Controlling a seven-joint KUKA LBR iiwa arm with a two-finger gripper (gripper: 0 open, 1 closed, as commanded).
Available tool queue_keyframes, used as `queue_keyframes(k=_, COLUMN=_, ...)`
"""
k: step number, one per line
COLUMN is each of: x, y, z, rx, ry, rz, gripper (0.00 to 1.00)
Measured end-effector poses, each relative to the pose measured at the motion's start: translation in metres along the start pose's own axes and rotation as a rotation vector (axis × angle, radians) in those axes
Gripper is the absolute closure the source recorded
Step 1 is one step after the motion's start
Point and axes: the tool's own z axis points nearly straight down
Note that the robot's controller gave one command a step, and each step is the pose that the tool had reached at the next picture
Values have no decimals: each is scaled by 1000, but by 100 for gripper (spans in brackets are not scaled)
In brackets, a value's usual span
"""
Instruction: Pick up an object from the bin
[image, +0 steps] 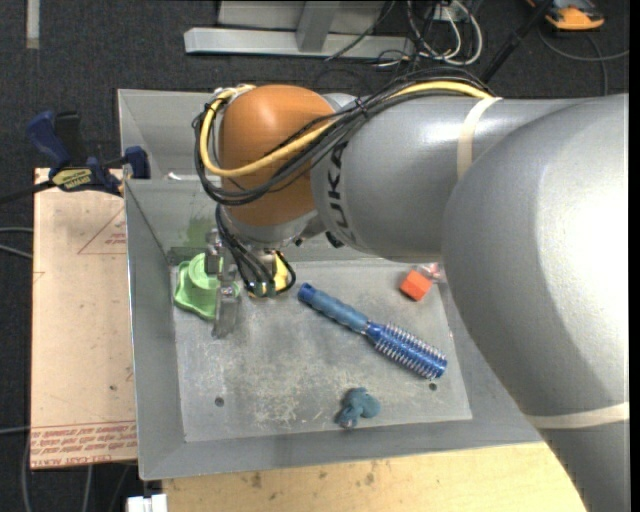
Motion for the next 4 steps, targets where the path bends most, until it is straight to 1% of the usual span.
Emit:
queue_keyframes(k=1, x=-48, y=-1, z=67, rx=-9, ry=-24, rz=41, gripper=0)
queue_keyframes(k=2, x=-45, y=11, z=34, rx=-5, ry=-13, rz=215, gripper=0)
queue_keyframes(k=3, x=-49, y=-20, z=76, rx=-14, ry=-13, rz=449, gripper=0)
queue_keyframes(k=4, x=-50, y=-19, z=74, rx=-17, ry=-12, rz=450, gripper=100)
